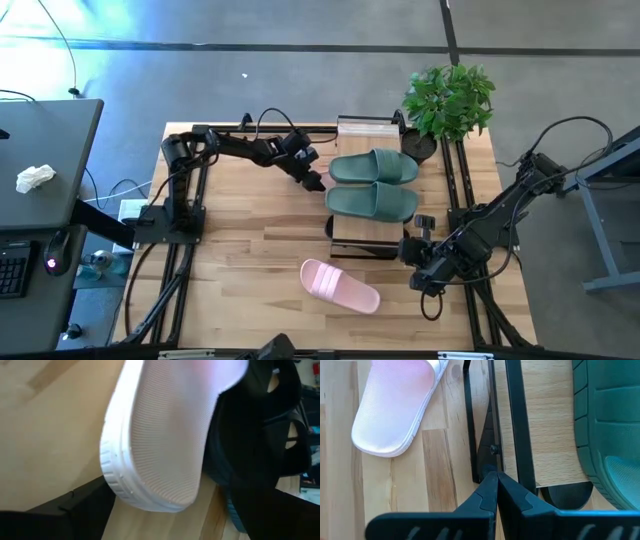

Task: Pick and place slides into the shelf
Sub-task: Put the top pink slipper under the shelf, then put the pink slipper under the shelf

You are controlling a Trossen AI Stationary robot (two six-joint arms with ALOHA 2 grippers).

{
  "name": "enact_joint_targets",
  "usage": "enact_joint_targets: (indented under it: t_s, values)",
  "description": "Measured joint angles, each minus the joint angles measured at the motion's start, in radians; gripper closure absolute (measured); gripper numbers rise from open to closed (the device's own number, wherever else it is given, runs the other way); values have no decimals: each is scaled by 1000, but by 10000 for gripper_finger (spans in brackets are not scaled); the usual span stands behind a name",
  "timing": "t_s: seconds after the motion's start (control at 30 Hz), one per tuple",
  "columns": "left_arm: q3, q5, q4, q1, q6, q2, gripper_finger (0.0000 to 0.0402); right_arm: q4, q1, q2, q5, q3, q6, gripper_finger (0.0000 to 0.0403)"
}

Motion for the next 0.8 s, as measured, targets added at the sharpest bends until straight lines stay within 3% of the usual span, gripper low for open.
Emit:
enact_joint_targets:
  t_s: [0.2,0.47,0.8]
  values:
    - [1,-86,-102,17,-39,-35,56,0,0,0,0,0,1,403]
    - [1,-357,-297,19,31,-163,66,3,0,0,1,0,9,403]
    - [1,-459,-294,-3,128,-353,65,4,0,0,1,0,0,403]
